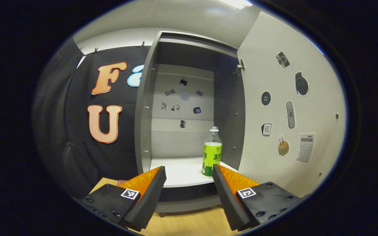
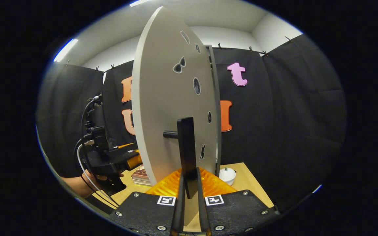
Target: Open the cabinet door with the right hand, grasp the bottle in the cabinet with the left hand and place it on the coaster, then close the cabinet door with the right hand.
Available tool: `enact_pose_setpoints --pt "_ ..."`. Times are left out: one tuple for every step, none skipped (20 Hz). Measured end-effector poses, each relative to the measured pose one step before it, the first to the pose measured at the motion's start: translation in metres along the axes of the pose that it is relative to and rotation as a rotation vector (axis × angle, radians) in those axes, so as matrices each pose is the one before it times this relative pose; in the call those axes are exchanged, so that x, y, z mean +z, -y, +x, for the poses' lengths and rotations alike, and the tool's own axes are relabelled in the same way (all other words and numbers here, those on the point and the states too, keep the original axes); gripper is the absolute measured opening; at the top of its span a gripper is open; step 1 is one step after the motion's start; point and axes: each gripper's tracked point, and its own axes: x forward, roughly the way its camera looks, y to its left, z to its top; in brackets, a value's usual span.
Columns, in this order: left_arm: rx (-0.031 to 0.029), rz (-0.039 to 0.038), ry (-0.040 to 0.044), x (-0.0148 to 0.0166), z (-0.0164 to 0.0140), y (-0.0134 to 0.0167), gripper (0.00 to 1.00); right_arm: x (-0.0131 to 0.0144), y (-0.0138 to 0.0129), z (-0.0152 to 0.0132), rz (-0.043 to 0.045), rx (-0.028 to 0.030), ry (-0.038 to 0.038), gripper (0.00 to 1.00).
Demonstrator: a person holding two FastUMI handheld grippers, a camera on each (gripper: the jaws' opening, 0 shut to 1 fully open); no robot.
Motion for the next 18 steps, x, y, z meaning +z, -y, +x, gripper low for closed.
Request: enact_pose_setpoints --pt "-0.01058 -0.00166 0.00212 0.00097 0.00511 0.00718 0.95 0.00155 0.00205 -0.00545 0.02081 -0.00288 0.01884 0.18" --pt "-0.00874 0.00211 0.00037 -0.00407 -0.00461 0.00434 0.93 0.00025 0.00106 -0.00252 0.0236 -0.00187 0.00403 0.19" --pt "-0.00673 0.00659 -0.00323 -0.00022 0.00506 0.00579 0.93 -0.00198 0.00251 -0.00876 0.0077 -0.00518 0.00197 0.18" --pt "-0.00418 0.00557 -0.00387 -0.00082 0.00502 0.00481 0.93 0.00299 0.00404 -0.00707 0.00418 -0.00795 0.01033 0.15" --pt "-0.00708 0.00296 -0.00111 -0.00136 0.00614 0.00588 0.93 -0.00091 0.00234 -0.00471 -0.01245 -0.00947 0.0022 0.15" --pt "-0.00704 0.00154 -0.00211 -0.00045 0.00636 0.00555 0.93 0.00047 0.00111 -0.00449 -0.01414 -0.01353 0.00799 0.14" --pt "-0.00644 0.00332 -0.00085 0.00024 0.0062 0.00442 0.95 -0.00015 0.00064 -0.00296 -0.0138 -0.0135 0.00258 0.14" --pt "-0.00111 0.00374 -0.0027 -0.00024 0.00655 0.00301 0.95 -0.00235 -0.00414 0.00166 -0.0061 -0.01497 0.00434 0.14" --pt "-0.00211 0.0017 -0.0015 -0.00133 0.00591 0.00378 0.95 -0.00097 -0.0006 -0.00082 0.00304 -0.01509 0.00482 0.14" --pt "-0.00881 -0.00704 -0.00311 -0.00191 0.0073 0.0045 0.93 -0.00055 0.00009 -0.00149 0.01255 -0.0183 0.00543 0.19" --pt "-0.00187 -0.011 -0.01069 0.00195 0.02099 0.00298 0.93 -0.00012 0.00126 -0.00239 0.01394 -0.02037 0.01125 0.08" --pt "-0.0033 -0.01005 -0.00439 -0.00269 0.00738 0.002 0.95 0.00009 0.00365 -0.00304 0.00596 -0.02944 0.01193 0.12" --pt "-0.00125 -0.00314 -0.01058 -0.00304 0.00789 0.00218 0.95 0.00004 0.00259 -0.00159 0.00132 -0.01904 0.01003 0.07" --pt "0.00371 0.00279 -0.00956 -0.00291 0.00767 -0.00014 0.91 -0.00271 -0.00226 -0.00341 0.00555 0.00805 -0.00523 0.07" --pt "0.0023 0.00631 -0.00757 -0.00252 0.00739 0.00031 0.93 -0.00146 -0.00627 -0.00402 0.014 0.00949 -0.00206 0.07" --pt "-0.0017 0.00406 -0.00523 -0.00172 0.00722 0.00147 0.93 0.00026 -0.00224 -0.00247 0.00044 0.00689 -0.00111 0.07" --pt "0.00171 0.00239 -0.00401 -0.0014 0.00809 0.00101 0.93 0.00143 -0.00136 -0.00213 -0.00681 0.00119 0.00396 0.1" --pt "0.00419 -0.00038 -0.00654 -0.00179 0.00647 -0.00061 0.93 0.00276 0.00668 0.00114 -0.01092 -0.00331 0.00809 0.13"
